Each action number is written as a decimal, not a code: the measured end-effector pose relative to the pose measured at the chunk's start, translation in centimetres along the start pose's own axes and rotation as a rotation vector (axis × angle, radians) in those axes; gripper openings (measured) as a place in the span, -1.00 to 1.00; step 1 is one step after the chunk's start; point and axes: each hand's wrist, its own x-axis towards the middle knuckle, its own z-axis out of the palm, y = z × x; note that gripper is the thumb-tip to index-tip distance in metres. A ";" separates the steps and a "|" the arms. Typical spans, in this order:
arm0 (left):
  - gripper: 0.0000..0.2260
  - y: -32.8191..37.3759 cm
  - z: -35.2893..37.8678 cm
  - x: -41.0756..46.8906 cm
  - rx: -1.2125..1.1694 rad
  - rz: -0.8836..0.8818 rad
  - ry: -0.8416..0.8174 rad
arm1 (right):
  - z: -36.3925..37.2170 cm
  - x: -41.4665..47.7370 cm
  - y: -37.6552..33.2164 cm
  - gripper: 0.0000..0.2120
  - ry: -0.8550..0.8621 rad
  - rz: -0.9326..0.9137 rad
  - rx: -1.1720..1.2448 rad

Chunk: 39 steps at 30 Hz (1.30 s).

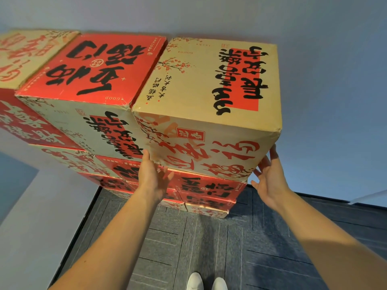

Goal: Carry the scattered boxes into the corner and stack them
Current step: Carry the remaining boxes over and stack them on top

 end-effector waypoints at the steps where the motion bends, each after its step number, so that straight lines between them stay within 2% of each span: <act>1: -0.46 0.0 0.2 -0.1 0.005 0.005 -0.013 | 0.1 -0.1 0.0 -0.32 -0.007 0.004 -0.001; 4: -0.47 -0.3 0.8 0.2 0.048 0.019 -0.071 | 0.2 -0.4 -0.2 -0.34 -0.023 0.006 -0.009; 7: -0.45 -0.9 1.0 -0.1 0.115 0.033 -0.059 | 0.3 -0.5 -0.6 -0.44 -0.034 -0.003 -0.036; 11: -0.42 -1.2 1.8 -1.4 0.175 0.044 -0.060 | 0.6 -0.5 -1.1 -0.46 -0.045 -0.003 -0.043; 14: -0.50 -0.2 1.7 -0.8 0.161 0.129 0.007 | 0.6 -0.4 -0.8 -0.35 -0.016 -0.042 -0.013; 18: -0.36 0.1 0.8 0.1 0.314 0.285 0.117 | 1.0 -0.7 -0.1 -0.40 0.006 -0.067 0.028; 22: -0.63 -0.1 0.7 -0.7 0.433 0.466 0.126 | 1.6 -0.1 -1.2 -0.55 0.071 -0.136 0.050; 25: -0.69 -0.1 0.2 -0.8 0.519 0.540 0.097 | 2.0 0.8 -2.7 -0.56 0.063 -0.193 0.084; 30: -0.72 0.2 -0.6 -0.7 0.538 0.552 0.058 | 2.6 1.6 -2.7 -0.53 0.074 -0.225 0.076; 36: -0.60 0.4 -1.2 0.7 0.539 0.541 0.070 | 2.4 2.3 -2.1 -0.56 0.094 -0.259 0.079; 39: -0.60 0.3 -1.6 1.4 0.499 0.519 0.048 | 2.7 2.3 -2.2 -0.57 0.099 -0.271 0.084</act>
